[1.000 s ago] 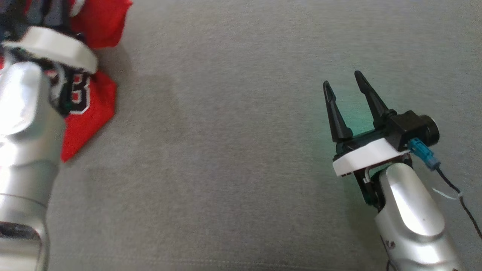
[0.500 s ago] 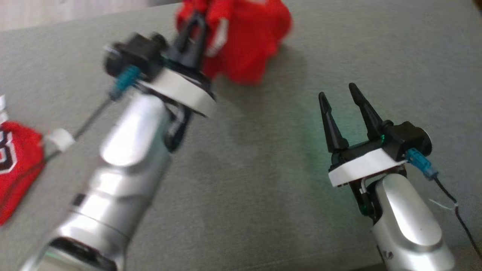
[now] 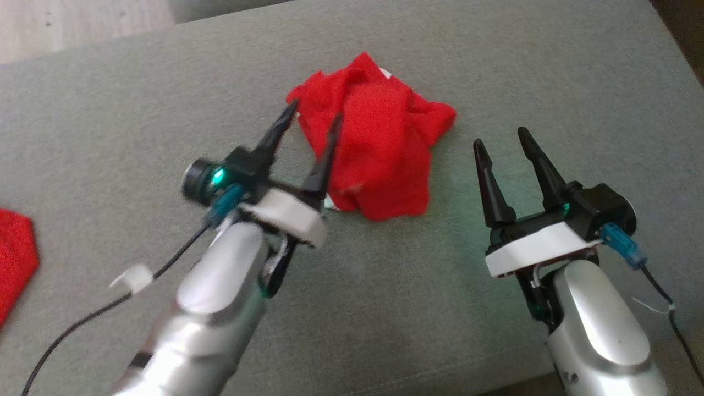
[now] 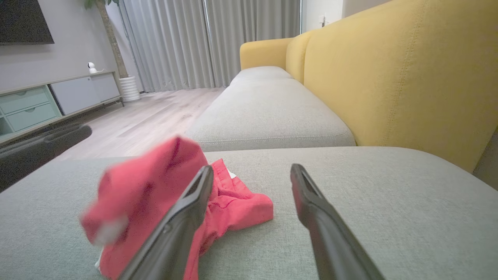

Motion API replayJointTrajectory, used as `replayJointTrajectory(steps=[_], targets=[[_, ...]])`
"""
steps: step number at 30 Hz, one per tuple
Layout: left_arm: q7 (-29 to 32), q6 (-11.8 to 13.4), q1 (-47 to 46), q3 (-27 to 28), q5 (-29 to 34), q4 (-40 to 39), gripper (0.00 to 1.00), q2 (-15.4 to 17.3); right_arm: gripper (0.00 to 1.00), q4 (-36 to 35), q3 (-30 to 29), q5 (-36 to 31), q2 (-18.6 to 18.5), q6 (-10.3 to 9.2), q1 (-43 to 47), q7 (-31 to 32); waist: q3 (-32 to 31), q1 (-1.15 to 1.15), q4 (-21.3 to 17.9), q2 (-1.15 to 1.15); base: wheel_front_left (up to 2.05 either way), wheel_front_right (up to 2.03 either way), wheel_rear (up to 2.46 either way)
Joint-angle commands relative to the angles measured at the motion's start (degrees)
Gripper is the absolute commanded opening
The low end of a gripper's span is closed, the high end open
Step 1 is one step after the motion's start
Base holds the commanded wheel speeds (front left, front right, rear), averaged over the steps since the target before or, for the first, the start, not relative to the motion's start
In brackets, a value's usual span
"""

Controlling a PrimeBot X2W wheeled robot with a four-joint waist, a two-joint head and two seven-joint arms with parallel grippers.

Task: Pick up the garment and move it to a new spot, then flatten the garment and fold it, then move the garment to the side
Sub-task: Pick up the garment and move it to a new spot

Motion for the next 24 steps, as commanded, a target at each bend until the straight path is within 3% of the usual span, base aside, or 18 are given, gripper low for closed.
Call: replayJointTrajectory(steps=[1,8,12,24], targets=[[-0.45,0.65,-0.46,2.81,0.46,-1.74,1.00,1.35,1.00,-2.00,1.00,0.41,0.80,0.25,-0.29,-0.62,-0.19,0.00,0.78,0.00,0.00,0.00,0.00],[-0.45,4.51,11.23,13.69,4.82,-8.11,1.00,4.63,1.00,-1.69,-0.61,-0.19,0.81,0.25,0.60,-0.62,-2.43,0.00,5.35,0.00,0.00,0.00,0.00],[-0.45,6.30,20.06,20.81,8.55,-13.41,1.00,4.37,1.00,-0.80,-1.87,-0.61,0.81,0.25,2.03,-0.62,-5.18,0.00,8.33,0.00,0.00,0.00,0.00],[-0.46,5.53,36.23,30.07,15.42,-20.92,1.00,1.49,1.00,1.96,-3.01,-0.65,0.81,0.25,7.27,-0.62,-11.09,0.00,10.03,0.00,0.00,0.00,0.00]])
